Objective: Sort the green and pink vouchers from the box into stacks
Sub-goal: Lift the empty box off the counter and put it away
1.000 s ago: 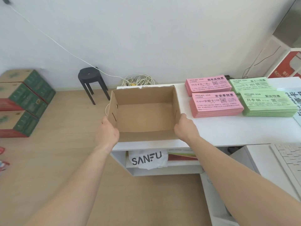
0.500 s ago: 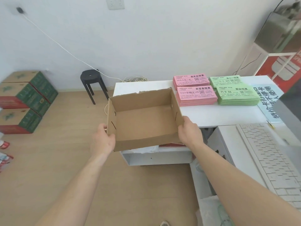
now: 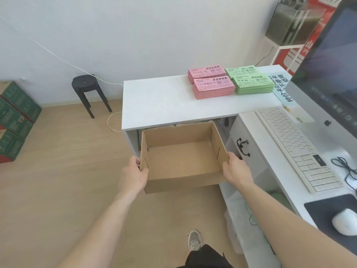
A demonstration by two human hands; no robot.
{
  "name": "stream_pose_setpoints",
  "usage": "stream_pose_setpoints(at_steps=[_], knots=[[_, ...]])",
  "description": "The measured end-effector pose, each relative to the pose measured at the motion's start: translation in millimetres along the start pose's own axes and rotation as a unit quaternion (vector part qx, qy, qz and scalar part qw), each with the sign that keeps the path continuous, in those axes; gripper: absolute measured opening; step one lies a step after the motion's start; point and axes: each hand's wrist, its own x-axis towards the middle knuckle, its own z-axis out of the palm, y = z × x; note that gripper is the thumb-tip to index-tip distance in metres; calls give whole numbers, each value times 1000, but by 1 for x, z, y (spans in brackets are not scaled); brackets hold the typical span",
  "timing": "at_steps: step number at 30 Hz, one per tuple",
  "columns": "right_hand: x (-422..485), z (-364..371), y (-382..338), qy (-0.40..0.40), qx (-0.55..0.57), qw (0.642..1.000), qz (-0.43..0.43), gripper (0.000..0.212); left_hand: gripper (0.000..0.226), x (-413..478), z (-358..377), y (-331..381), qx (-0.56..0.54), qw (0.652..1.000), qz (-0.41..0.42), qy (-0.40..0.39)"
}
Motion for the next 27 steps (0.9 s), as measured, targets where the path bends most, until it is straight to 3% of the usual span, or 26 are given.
stream_pose_setpoints(at_steps=[6,11,19,23,27], knots=[[-8,43,13,-33,-31,999,10,24,16,-3,30,-54,12,999,-27,-44],[22,102,47,-68,-46,996,26,38,26,13,83,-95,27,994,-66,-79],[109,257,133,-115,-49,991,38,32,28,78,224,-180,65,989,-81,-102],[164,339,181,-115,-33,992,46,41,33,120,304,-218,51,991,-96,-83],[228,401,206,-99,-8,995,31,33,36,177,371,-243,45,994,-88,-51]])
